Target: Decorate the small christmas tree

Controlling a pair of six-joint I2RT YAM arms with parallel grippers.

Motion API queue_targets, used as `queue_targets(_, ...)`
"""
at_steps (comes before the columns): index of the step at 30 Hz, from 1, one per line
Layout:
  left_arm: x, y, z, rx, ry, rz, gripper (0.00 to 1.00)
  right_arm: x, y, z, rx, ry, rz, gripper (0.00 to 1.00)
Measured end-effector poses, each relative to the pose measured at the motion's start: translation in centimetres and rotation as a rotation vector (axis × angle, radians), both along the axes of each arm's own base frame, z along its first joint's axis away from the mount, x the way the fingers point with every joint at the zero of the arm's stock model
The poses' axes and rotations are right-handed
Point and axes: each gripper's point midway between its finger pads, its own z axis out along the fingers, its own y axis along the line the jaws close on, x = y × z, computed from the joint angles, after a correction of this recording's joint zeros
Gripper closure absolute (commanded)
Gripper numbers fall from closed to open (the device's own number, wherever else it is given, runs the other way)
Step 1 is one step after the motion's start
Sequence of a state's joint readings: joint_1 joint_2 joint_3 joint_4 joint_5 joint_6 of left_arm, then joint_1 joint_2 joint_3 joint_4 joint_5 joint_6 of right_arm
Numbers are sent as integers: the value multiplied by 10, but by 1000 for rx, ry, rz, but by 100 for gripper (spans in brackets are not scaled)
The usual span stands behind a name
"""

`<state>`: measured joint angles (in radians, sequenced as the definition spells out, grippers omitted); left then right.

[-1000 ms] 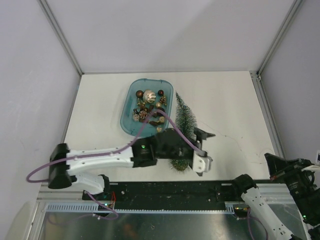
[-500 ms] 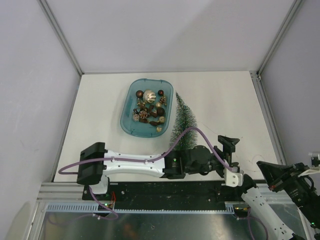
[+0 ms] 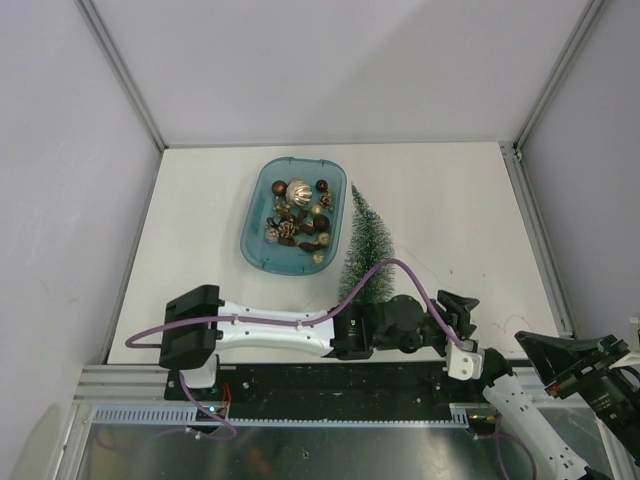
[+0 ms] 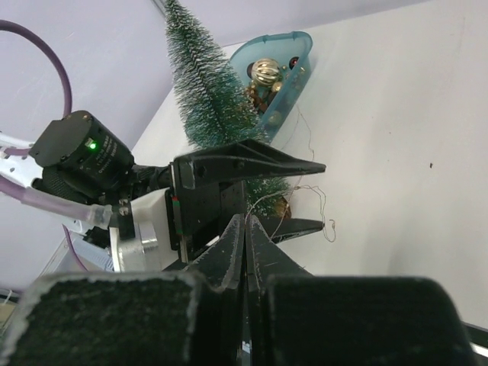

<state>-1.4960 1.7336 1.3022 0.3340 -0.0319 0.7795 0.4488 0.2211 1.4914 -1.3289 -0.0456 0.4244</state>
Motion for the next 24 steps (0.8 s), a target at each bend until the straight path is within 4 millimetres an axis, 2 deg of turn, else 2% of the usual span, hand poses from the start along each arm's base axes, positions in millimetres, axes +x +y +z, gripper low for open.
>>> queue_targets(2, -1, 0, -3, 8, 5, -6, 61, -1, 2, 1, 2, -2, 11, 100)
queue_targets(6, -3, 0, -3, 6, 13, -11, 72, -2, 5, 0, 1, 3, 30, 100)
queue_targets(13, -3, 6, 6, -8, 14, -9, 96, -3, 8, 2, 1, -5, 50, 100)
queue_targets(18, -9, 23, 23, -7, 58, -10, 100, 0, 13, 6, -6, -13, 67, 100)
queue_targets(24, -29, 59, 44, 25, 214, -41, 100, 10, 24, 17, -13, -29, 103, 100)
